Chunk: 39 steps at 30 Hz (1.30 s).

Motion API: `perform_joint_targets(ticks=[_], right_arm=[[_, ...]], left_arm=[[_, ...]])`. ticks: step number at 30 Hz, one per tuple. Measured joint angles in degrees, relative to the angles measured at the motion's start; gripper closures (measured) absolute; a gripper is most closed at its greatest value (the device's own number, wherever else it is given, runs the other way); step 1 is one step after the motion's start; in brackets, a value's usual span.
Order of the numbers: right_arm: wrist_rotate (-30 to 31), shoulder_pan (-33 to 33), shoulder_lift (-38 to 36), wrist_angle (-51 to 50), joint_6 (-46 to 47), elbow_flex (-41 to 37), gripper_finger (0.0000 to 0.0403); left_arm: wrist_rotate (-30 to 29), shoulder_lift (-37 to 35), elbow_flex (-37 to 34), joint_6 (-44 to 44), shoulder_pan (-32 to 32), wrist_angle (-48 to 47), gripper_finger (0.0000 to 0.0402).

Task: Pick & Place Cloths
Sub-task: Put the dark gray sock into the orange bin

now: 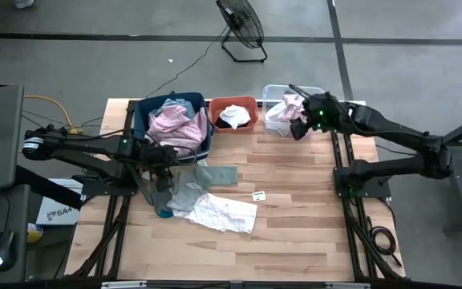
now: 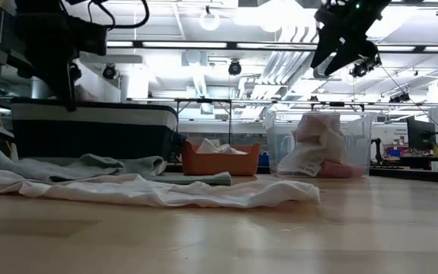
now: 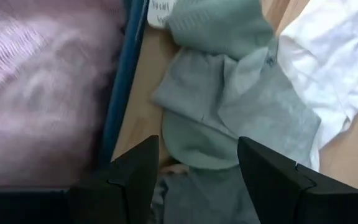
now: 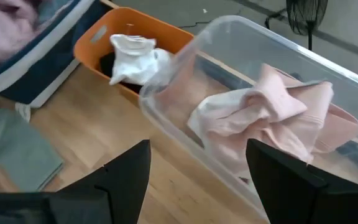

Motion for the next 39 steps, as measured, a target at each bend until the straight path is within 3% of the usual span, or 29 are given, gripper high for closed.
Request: perform_joint_targets(ticks=[7,10,20,24,31,36,39], right_arm=[[6.17,9.98,-0.01,-0.08,2.69,0.00,0.0147],[7.13,12.88,-0.01,-0.02,2.62,-0.01,0.0147],[10.07,17.46,0.01,0.04,2.62,0.00,0.0147],[10.08,17.47,0.01,0.16,2.58,-0.01,0.0147],[10.08,17.44,0.01,0.37,2.57,-0.01,0.0147],[10.00,17.44,0.01,0.36,2.18,0.00,0.0147],[9.93,17.44,0.01,0.27,2.14,0.00,0.0147]], left_arm=[[6.91,0.35,-5.89,-3.12,-0.08,0.16,0.0188],[6.91,0.30,-8.30,-4.79,-1.68,0.82,0.0188],[6.00,0.93,-9.45,-9.78,-15.30,2.56,0.0188],[0.11,1.06,-9.36,-10.63,-18.99,1.10,0.0188],[-10.79,1.06,-7.38,-12.33,-19.10,-3.59,0.0188],[-7.49,1.06,-6.99,-10.04,-19.12,-3.08,0.0188],[-1.00,1.06,-6.99,-7.96,-19.10,-0.66,0.0188]])
